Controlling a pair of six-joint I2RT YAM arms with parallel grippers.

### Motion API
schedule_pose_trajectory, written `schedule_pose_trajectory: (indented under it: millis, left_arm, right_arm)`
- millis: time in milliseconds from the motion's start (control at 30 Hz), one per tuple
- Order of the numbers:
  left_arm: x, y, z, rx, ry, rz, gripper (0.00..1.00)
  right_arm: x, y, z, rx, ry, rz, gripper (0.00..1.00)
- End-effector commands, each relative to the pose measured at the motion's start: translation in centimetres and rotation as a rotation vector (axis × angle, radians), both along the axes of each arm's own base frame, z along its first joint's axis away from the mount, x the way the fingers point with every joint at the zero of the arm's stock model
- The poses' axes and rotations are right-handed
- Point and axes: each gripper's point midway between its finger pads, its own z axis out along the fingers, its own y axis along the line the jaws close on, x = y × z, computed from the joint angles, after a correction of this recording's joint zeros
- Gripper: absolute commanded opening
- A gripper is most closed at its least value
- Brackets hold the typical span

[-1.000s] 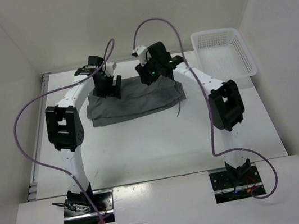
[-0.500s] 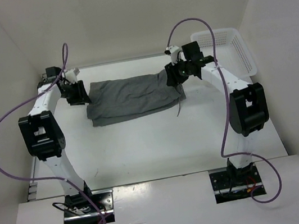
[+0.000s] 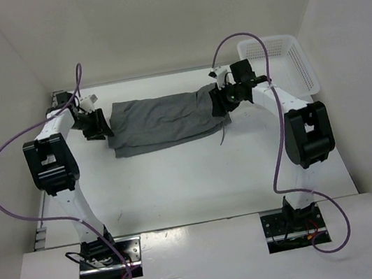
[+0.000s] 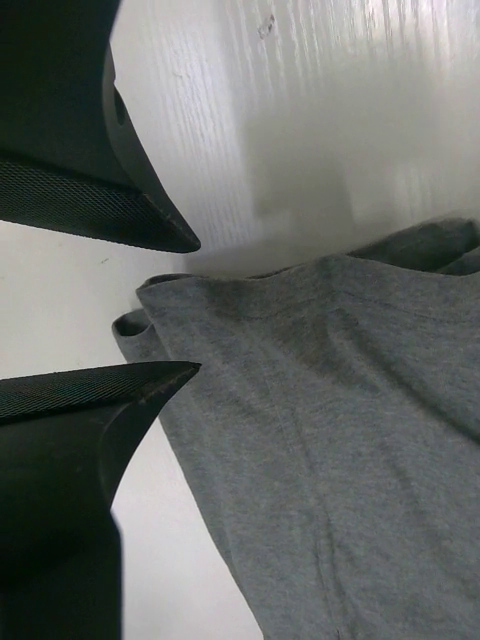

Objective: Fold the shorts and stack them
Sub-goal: Fold the shorts

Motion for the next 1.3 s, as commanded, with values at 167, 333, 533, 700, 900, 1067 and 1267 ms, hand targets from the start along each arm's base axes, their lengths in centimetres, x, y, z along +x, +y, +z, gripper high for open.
schedule_pose_trajectory:
  millis: [167,333,533,700,900,1067,1267]
  left_arm:
    - [-0.8,-1.0,-3.2,-0.063,0.093,-0.022,0.49]
    - [-0.8,-1.7,-3.3,-0.108,0.102,-0.035,0.3]
    - [-0.5,-1.7,-3.1,-0.106,0.093,-0.035,0.15]
    - [0.0,-1.6,-1.1,-0.095,0.043,-0.038,0.08]
    - [0.4,-1.6,1.9,-0.091,-0.017,-0.044,0.03]
    - [0.4,-2.0,5.7,-0.122,-0.076,-0.055,0.03]
    - [-2.1,-3.2,8.0,-0.18,-0.04,-0.07,0.0]
  right_arm:
    - [-0.1,-0.6,-1.8,-0.038,0.005,0.023,0.56]
    - [0.3,-0.7,-2.8,-0.054,0.017,0.026,0.56]
    - [0.8,0.3,-2.8,-0.051,-0.001,0.044,0.53]
    - [1.7,0.5,-2.1,-0.04,-0.022,0.036,0.47]
    - [2.0,0.8,-1.1,-0.051,-0.056,0.046,0.01]
    - [0.5,-0.1,0.6,-0.064,-0.064,0.187,0.0]
    - [-3.3,-0.5,0.0,-0.054,-0.007,0.297,0.0]
